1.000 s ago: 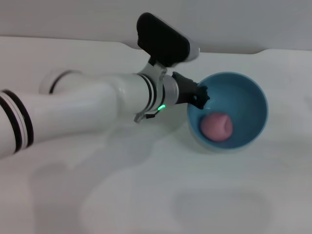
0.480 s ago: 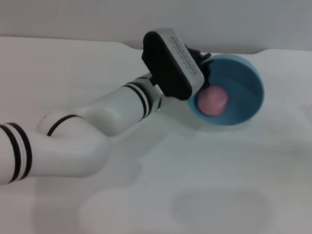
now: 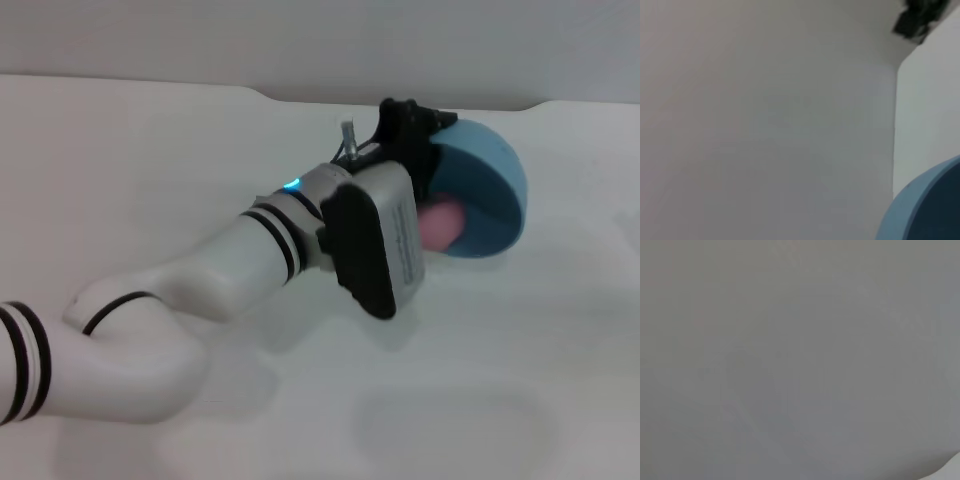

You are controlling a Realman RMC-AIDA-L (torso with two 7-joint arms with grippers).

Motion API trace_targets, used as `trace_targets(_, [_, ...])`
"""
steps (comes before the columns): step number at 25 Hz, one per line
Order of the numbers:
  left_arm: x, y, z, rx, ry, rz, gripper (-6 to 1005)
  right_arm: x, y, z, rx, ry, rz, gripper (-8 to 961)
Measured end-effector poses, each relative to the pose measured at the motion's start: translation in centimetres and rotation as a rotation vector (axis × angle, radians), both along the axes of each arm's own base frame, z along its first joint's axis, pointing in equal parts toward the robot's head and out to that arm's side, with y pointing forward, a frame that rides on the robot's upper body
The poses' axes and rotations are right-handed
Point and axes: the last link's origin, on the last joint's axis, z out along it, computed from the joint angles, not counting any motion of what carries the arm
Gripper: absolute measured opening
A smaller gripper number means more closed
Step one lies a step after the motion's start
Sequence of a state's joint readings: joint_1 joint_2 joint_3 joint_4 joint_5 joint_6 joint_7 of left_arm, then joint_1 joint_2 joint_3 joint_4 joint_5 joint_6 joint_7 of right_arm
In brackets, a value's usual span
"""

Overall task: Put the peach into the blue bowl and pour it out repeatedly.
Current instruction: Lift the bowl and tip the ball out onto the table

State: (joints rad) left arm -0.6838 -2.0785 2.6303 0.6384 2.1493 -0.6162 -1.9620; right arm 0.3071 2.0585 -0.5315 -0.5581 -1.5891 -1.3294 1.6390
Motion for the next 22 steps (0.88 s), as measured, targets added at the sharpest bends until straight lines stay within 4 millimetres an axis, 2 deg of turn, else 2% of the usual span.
trace_targets(8, [0.3,-1.8,0.2,0.048,-0.021,-0.127,0,-0.1,-0.3,0.0,0.005,0.016,0.010,402])
trace_targets(16, [0.0,-1.6,0.1,0.049,0.016,-0.144,0,-0.6,0.1,-0.1,0.003,0.023,0.028,403])
trace_targets(19, [0.3,-0.5,0.5,0.030,-0.047,-0.064,-1,-0.7,0.3,-0.1,0.004,0.022,0.031,404])
trace_targets(21, [0.7,0.9,1.0,0.011,-0.126,0.040,-1,-0.9,0.5,-0.2,-0.001,0.019,0.036,404])
trace_targets(22, [0.9,2.3,1.4,-0.015,-0.205,0.149,-1,-1.1,0.6,-0.3,-0.008,0.012,0.044,404])
